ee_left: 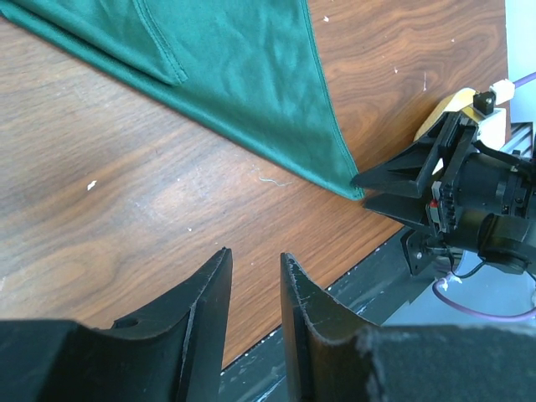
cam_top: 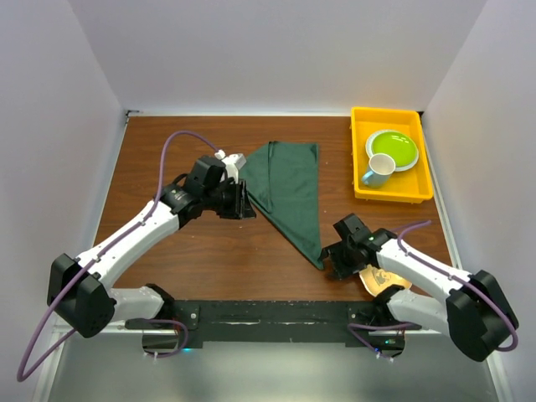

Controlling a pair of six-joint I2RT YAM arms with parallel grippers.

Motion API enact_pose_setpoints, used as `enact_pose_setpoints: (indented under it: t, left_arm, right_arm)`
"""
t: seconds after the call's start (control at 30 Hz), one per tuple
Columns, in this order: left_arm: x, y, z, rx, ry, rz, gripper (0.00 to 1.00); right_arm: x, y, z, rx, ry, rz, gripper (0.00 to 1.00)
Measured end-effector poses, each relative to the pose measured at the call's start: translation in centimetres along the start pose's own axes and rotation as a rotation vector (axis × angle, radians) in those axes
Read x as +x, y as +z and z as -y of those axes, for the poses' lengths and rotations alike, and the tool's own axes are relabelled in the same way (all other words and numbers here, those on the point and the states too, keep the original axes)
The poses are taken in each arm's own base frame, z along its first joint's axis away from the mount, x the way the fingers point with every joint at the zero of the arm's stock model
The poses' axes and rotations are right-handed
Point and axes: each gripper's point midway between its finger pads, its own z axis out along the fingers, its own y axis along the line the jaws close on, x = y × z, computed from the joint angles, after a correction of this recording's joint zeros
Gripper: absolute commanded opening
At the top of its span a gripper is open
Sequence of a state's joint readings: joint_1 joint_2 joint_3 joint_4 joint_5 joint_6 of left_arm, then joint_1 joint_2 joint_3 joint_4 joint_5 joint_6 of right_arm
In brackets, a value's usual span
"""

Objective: Fold the napkin, place the utensils inside, and roll it up
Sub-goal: Fold the napkin

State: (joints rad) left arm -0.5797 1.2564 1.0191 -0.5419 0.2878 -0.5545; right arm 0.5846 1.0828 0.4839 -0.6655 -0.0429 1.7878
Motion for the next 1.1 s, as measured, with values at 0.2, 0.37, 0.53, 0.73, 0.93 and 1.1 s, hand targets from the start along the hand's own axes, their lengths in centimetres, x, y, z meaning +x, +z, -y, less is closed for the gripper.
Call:
enact_pose_setpoints:
  t: [0.2, 0.37, 0.53, 0.73, 0.93, 1.1]
  left_arm:
    - [-0.1, -0.1, -0.4, -0.014, -0.006, 0.003, 0.34]
    - [-0.3, -0.2, -0.7, -0.020, 0.001, 0.006, 0.34]
    - [-0.4, -0.3, -0.8, -0.025, -0.001, 0.007, 0.34]
    - [-0.5, -0.4, -1.0, -0.029, -0.003, 0.010, 0.34]
    - [-0.8, -0.7, -1.1, -0.032, -0.008, 0.024, 0.34]
    - [-1.1, -0.9, -1.4, -0.039, -0.015, 0.035, 0.34]
  right_arm:
    - [-0.1, 0.5, 0.1, 0.020, 0.005, 0.005, 0.52]
    - [0.2, 0.7, -0.2, 0.018, 0.010, -0.003, 0.52]
    - [0.4, 0.9, -0.5, 0.020, 0.019, -0.010, 0.51]
    - [0.4, 1.0, -0.6, 0.021, 0.031, -0.008, 0.31]
    - [0.3, 1.3, -0.8, 0.017, 0.030, -0.004, 0.08]
    - [0.1, 1.1, -0.9, 0.010, -0.033, 0.009, 0.00]
